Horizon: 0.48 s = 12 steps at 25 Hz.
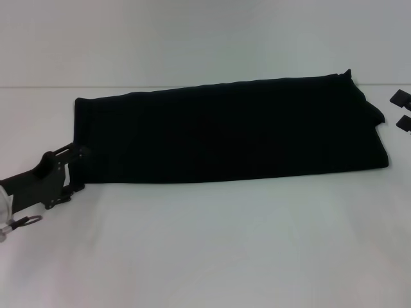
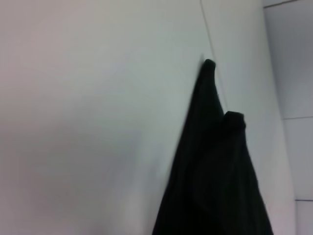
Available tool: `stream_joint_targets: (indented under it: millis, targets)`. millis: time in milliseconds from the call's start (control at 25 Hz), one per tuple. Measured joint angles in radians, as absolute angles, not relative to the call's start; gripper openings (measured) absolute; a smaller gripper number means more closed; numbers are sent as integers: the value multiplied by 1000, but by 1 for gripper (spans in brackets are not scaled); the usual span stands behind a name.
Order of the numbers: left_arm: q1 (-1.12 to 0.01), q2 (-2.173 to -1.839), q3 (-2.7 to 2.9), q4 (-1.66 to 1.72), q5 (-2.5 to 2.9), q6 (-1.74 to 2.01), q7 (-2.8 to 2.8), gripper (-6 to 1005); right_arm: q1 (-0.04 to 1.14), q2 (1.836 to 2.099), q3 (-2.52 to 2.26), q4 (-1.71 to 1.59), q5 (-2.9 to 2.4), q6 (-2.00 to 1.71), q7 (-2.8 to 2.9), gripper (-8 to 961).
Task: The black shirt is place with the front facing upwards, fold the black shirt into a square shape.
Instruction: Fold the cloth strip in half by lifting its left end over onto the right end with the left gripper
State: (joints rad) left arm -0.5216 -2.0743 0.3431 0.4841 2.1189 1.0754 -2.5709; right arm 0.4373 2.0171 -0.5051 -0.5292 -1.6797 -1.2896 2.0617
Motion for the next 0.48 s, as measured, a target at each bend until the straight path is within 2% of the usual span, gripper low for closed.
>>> stream_joint_targets:
  millis: [480]
  targets:
    - [-622, -2061, 390, 416, 2146, 972, -2563, 787, 437, 2019, -503, -529, -1680, -1292, 2062, 927]
